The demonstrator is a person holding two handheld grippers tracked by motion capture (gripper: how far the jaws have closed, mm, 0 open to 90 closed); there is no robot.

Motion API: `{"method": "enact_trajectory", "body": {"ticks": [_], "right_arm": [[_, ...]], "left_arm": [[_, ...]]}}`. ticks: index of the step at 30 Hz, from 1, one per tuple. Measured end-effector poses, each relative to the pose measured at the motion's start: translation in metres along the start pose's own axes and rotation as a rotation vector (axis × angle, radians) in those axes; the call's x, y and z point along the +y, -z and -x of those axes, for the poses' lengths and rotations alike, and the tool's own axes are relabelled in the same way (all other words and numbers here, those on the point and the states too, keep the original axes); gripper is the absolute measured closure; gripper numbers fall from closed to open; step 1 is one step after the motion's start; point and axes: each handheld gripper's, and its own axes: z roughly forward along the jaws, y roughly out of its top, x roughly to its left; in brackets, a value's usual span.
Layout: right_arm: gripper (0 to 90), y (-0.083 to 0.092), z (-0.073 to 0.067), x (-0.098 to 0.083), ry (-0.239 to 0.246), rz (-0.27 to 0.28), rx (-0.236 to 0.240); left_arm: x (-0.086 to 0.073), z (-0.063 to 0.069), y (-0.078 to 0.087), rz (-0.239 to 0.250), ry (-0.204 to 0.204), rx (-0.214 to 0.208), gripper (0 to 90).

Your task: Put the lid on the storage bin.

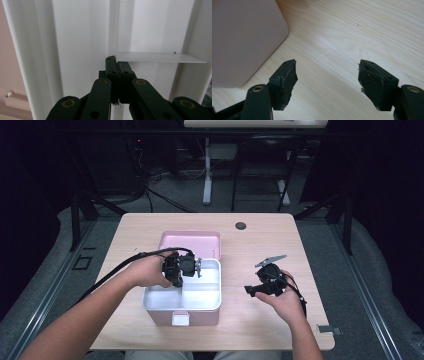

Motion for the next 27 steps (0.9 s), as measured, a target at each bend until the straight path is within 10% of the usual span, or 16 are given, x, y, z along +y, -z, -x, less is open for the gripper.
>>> {"method": "enact_trajectory", "body": {"ticks": [27], "right_arm": [[30.4,-0.009,-0.004,0.009,0.022,0.066,0.020]], "left_arm": [[-0.002,0.003,-0.018,0.012,0.013,0.011,87.1]]}}
